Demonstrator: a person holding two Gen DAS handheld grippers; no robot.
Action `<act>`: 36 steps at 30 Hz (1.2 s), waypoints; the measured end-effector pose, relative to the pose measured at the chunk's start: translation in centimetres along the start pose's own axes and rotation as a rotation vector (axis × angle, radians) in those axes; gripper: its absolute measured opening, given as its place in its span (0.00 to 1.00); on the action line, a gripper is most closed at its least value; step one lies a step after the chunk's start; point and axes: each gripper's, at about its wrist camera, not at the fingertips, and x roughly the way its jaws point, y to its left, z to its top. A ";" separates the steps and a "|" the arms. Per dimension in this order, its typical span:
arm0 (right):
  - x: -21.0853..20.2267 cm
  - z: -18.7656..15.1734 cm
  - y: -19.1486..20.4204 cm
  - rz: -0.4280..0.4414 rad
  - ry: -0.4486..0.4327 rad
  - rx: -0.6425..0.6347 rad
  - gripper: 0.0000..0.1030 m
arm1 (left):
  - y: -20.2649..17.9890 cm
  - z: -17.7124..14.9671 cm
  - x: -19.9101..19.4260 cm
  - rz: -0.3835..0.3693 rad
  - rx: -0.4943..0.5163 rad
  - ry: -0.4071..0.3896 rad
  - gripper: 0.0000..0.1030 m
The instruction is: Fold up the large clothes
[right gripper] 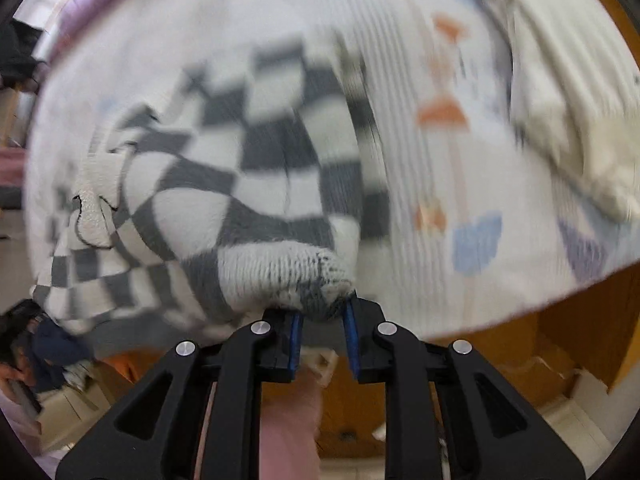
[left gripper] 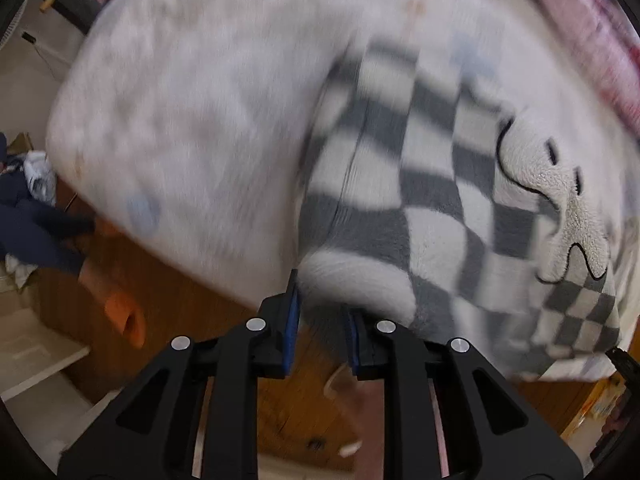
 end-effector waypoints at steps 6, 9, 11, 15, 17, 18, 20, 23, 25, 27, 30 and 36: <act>3.1 -3.8 -1.9 0.040 0.173 0.112 0.32 | 1.2 -2.4 0.7 -0.111 -0.085 0.103 0.62; 1.8 -4.4 -2.4 0.157 0.110 0.200 0.80 | 1.0 -2.2 0.5 -0.205 -0.157 0.079 0.71; 1.9 -4.1 -2.7 0.289 0.096 0.298 0.80 | 0.9 -1.6 1.4 -0.243 -0.213 0.117 0.74; 3.7 -2.5 -3.1 0.406 0.067 0.491 0.73 | -0.1 -0.5 3.7 -0.342 -0.369 0.139 0.36; 4.3 -1.6 -3.1 0.408 0.033 0.597 0.43 | -1.0 -0.2 5.2 -0.185 -0.313 0.191 0.12; 4.6 -1.3 -2.9 0.390 0.043 0.608 0.20 | -1.3 -0.2 5.2 -0.170 -0.291 0.182 0.12; 4.6 -1.3 -2.1 0.329 0.058 0.585 0.14 | -1.6 -0.5 5.1 -0.155 -0.260 0.179 0.12; 4.9 -2.1 -1.0 0.199 0.088 0.532 0.13 | -1.7 -1.2 5.1 -0.114 -0.233 0.184 0.12; 6.5 -2.9 -1.4 0.153 0.124 0.553 0.13 | -1.8 -1.5 5.6 -0.061 -0.195 0.186 0.12; 8.2 -2.9 -1.8 0.135 0.157 0.577 0.20 | -2.1 -1.5 6.5 -0.017 -0.141 0.202 0.17; 7.9 -2.0 -1.8 0.029 0.217 0.558 0.65 | -2.9 -1.0 5.7 -0.003 -0.080 0.223 0.30; 1.2 -0.3 -3.9 0.040 0.057 0.566 0.73 | -3.0 0.7 1.5 0.010 -0.011 0.164 0.66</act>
